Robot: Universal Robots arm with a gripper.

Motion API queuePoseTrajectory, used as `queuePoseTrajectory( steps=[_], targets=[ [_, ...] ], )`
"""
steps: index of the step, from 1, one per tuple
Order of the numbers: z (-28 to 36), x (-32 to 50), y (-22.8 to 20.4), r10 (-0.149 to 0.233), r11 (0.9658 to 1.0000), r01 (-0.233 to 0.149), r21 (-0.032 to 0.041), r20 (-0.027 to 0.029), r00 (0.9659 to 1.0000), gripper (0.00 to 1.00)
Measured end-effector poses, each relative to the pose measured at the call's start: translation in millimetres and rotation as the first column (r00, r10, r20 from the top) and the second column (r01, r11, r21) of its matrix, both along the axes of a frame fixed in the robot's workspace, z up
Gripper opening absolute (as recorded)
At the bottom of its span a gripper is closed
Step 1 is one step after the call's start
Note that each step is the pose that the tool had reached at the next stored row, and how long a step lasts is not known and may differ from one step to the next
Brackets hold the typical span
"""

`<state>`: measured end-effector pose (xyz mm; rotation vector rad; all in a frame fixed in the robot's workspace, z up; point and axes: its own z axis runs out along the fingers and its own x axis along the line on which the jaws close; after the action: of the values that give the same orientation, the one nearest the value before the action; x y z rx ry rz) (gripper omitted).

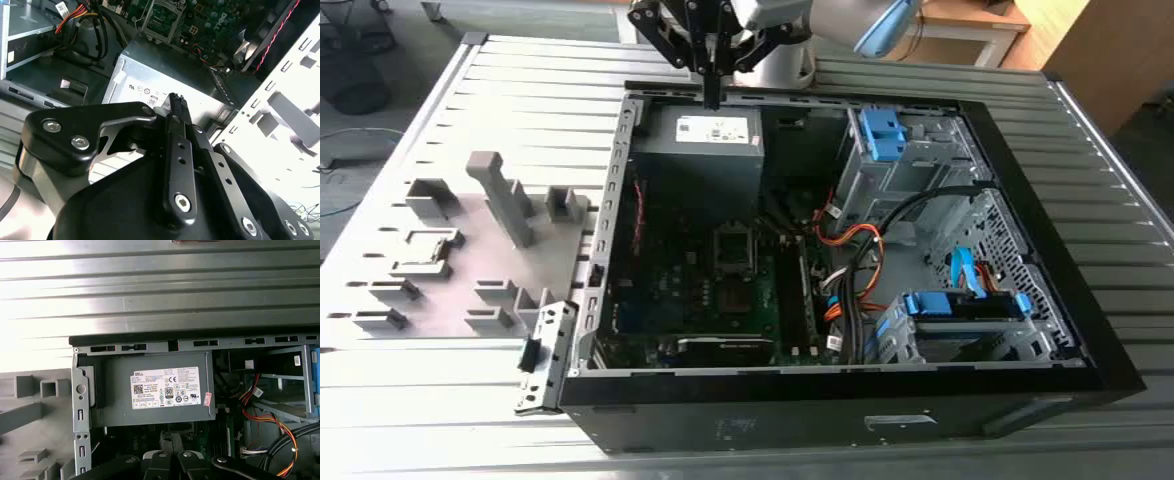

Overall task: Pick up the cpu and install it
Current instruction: 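Reach for the cpu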

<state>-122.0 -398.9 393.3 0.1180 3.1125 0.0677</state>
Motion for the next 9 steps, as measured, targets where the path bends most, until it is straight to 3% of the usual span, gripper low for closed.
queuePoseTrajectory(
  steps=[9],
  targets=[
    [0.0,0.0,0.0,0.000,1.0000,0.000,0.0000,0.0000,1.0000,0.11]
  ],
)
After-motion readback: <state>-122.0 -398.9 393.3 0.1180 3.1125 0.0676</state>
